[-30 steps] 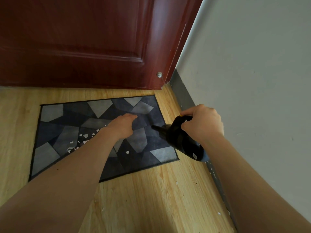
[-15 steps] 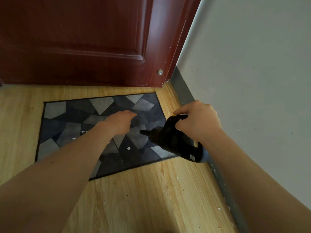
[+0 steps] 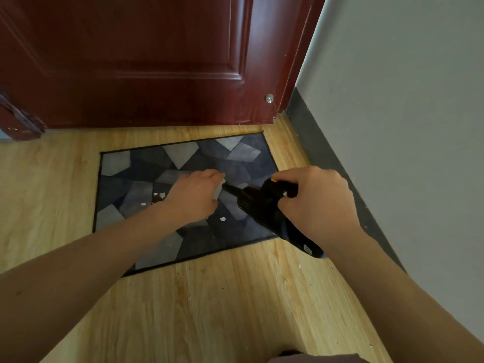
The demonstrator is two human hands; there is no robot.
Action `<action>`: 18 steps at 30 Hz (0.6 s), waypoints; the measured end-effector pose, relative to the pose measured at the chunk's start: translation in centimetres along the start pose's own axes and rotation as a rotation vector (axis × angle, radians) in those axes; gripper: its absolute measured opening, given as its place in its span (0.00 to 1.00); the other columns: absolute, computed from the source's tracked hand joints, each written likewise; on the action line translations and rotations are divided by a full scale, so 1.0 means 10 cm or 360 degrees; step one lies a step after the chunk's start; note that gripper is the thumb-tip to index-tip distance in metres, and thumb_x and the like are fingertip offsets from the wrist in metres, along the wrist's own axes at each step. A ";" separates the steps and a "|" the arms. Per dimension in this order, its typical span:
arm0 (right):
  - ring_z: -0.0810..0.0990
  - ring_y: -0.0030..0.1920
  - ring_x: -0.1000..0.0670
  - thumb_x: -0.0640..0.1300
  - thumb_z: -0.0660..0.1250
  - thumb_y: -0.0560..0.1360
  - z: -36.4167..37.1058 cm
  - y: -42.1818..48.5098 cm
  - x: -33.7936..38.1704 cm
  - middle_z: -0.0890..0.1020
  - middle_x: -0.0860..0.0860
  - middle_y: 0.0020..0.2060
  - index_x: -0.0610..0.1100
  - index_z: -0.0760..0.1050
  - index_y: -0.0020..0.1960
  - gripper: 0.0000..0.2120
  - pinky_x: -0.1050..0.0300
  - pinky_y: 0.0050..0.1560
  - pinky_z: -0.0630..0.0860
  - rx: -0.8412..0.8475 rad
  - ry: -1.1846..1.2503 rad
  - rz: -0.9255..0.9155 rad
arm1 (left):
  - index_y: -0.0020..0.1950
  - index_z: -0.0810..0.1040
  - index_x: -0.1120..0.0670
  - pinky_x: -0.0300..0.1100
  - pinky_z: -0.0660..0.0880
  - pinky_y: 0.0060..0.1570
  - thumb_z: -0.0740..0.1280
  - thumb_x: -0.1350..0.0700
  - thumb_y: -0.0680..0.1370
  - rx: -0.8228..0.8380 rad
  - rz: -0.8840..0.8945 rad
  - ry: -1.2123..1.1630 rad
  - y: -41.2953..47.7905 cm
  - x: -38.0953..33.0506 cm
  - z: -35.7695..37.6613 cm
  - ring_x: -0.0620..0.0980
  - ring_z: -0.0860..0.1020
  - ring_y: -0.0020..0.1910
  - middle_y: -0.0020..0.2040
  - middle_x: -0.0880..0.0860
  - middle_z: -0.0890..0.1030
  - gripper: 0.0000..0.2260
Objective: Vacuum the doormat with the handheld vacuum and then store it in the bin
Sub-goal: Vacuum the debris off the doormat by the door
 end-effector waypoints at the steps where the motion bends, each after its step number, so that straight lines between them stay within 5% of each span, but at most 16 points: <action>1: 0.81 0.42 0.49 0.41 0.65 0.69 0.03 -0.06 -0.04 0.83 0.53 0.42 0.58 0.80 0.52 0.16 0.56 0.39 0.79 0.0027 -0.0005 0.0015 | 0.74 0.62 0.54 0.49 0.69 0.64 0.65 0.55 0.75 0.0000 -0.0012 0.0002 -0.04 0.02 0.02 0.55 0.70 0.67 0.72 0.54 0.67 0.27; 18: 0.81 0.44 0.51 0.42 0.66 0.69 0.09 -0.24 -0.18 0.83 0.56 0.47 0.62 0.78 0.55 0.20 0.55 0.40 0.81 0.0197 0.0031 0.0104 | 0.71 0.65 0.55 0.50 0.72 0.61 0.67 0.56 0.75 0.0088 0.0041 -0.0169 -0.12 -0.20 0.19 0.56 0.72 0.64 0.68 0.55 0.71 0.26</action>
Point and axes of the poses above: each hand's wrist, its own y-axis towards the middle knuckle, its own z-axis out of the palm, x = y × z, the point moved 5 cm from there along y, towards the middle knuckle
